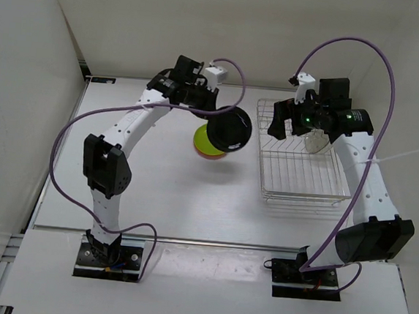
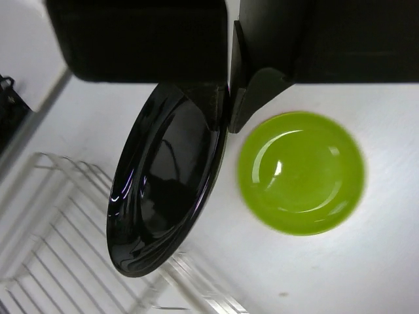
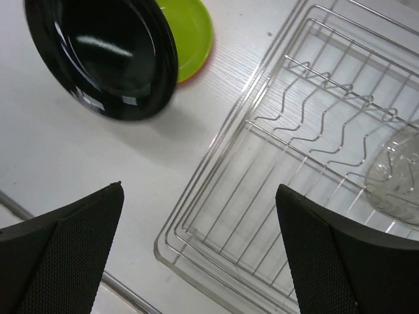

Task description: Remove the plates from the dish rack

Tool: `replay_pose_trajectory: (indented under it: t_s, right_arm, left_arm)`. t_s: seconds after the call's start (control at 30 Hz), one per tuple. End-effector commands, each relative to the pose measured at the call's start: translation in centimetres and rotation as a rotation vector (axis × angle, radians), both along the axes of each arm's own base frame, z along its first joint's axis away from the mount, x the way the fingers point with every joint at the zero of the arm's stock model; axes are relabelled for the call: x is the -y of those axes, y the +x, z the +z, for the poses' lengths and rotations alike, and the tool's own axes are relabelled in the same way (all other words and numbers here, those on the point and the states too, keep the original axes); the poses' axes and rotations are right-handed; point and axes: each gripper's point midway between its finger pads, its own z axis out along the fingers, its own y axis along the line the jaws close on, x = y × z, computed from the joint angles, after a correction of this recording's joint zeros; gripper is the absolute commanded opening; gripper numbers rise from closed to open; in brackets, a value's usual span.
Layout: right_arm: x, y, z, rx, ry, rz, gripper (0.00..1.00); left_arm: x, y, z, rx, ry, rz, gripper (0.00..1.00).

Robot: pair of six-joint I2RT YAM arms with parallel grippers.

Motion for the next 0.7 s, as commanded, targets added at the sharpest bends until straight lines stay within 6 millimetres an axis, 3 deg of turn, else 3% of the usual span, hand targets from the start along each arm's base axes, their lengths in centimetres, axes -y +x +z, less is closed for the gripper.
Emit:
replay_pose_trajectory:
  t_s: [0.0,0.1,0.2,0.23,0.3,0.33,0.4,0.47,0.6,0.63,0.67]
  right_arm:
    - [1.2,1.0,1.3,0.079,-0.029,-0.08,1.0]
    - [1.2,1.0,1.2,0.079,-0.029,-0.08,1.0]
    - [1.3,0.9,0.5,0.07,-0.046,-0.067,1.0]
    - [1.4,0.9,0.1,0.062,-0.054,-0.073,1.0]
    - [1.6,1.0,0.0,0.068,-0.066,-0.075,1.0]
    - [1.7,0.8,0.4,0.077,-0.064,-0.075,1.0]
    - [1.7,0.7,-0.4,0.064,-0.074,-0.068,1.0]
    - [1.8,0.7,-0.4,0.069,-0.08,-0.062,1.0]
    - [1.8,0.6,-0.8,0.058,-0.083,-0.061,1.0]
    - [1.8,0.7,-1.1,0.05,-0.085,-0.061,1.0]
    - [1.8,0.8,-1.1,0.05,-0.085,-0.061,1.0]
  left_arm:
    - [-2.8,3.5,0.1,0.024,-0.025,0.087,0.11]
    - [-4.0,5.8,-0.7,0.017,-0.029,0.121,0.11]
    - [-4.5,7.7,-2.8,-0.018,-0.013,0.143,0.11]
    - [-5.0,8.3,-4.5,-0.05,0.001,0.155,0.11]
    - [-5.3,9.3,-5.0,-0.05,0.001,0.166,0.11]
    - [-5.7,9.7,-6.3,-0.077,0.013,0.175,0.11]
    - [-6.0,10.3,-6.6,-0.067,0.008,0.184,0.11]
    - [-6.1,10.2,-8.1,-0.083,0.015,0.185,0.11]
    - [-5.9,10.8,-8.8,-0.076,0.012,0.185,0.11]
    - [-6.4,10.9,-9.9,-0.102,0.023,0.194,0.11]
    - [-6.3,11.1,-9.5,-0.092,0.018,0.194,0.11]
